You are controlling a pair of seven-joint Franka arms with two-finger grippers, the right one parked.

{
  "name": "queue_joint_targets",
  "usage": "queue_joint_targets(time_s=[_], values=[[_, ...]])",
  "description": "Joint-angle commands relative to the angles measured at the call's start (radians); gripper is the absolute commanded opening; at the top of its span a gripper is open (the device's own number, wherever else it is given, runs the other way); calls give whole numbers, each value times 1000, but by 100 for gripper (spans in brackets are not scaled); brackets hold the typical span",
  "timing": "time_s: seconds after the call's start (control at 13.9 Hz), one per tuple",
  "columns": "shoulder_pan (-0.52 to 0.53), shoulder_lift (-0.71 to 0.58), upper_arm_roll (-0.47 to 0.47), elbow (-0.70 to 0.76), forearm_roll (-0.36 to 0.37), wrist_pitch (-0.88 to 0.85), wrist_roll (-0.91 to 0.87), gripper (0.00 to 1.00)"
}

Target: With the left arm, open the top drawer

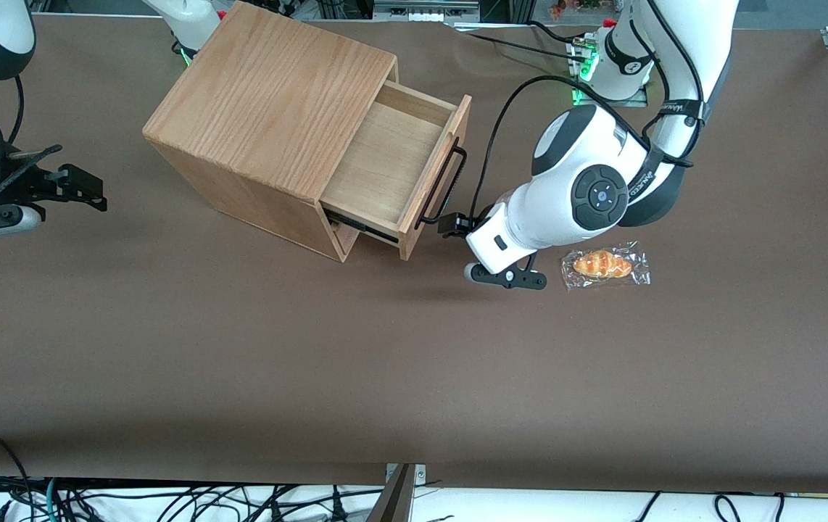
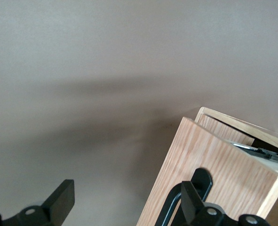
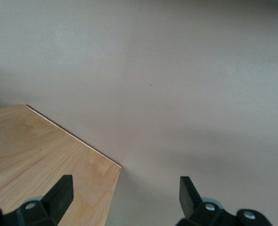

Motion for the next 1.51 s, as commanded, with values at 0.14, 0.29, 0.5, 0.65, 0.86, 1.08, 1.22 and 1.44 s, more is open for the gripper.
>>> queue_joint_targets(time_s=[0.14,0.29,0.5,0.65,0.86,1.08,1.22,1.44], values=[[122,-20,0,89,25,-177,-8,100],[164,-40,0,86,77,-191,-7,100],[216,-60,-1,84,174,-248,4,100],[235,-91,0,74,183,-254,15,100],[265,-92,0,69,235,-256,44,100],[272,-181,70,-32,239,-236,195,100],[265,-268,143,-133,231,-205,324,100],[265,-376,238,-242,242,-173,496,100]])
